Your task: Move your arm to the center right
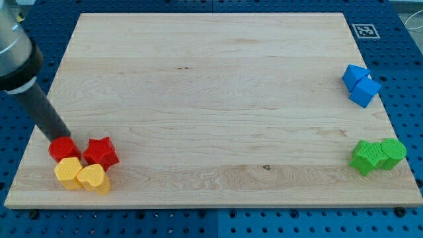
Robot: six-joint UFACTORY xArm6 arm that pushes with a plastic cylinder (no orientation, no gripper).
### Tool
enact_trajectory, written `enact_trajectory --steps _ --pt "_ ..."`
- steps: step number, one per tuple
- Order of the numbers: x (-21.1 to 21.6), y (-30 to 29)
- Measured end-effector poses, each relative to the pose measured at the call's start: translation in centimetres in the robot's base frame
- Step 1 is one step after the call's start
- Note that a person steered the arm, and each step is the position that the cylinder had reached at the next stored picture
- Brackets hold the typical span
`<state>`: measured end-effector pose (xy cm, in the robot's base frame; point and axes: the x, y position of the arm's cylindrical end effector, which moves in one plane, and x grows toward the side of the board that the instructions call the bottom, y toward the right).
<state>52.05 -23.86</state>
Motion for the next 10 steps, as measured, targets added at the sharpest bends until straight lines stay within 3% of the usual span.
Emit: enact_trajectory --steps 2,4,8,10 --pt "1.5 2.6" --pt "0.2 -2.2" --pt "-3.4 1.2" --pt "-4.9 6.2"
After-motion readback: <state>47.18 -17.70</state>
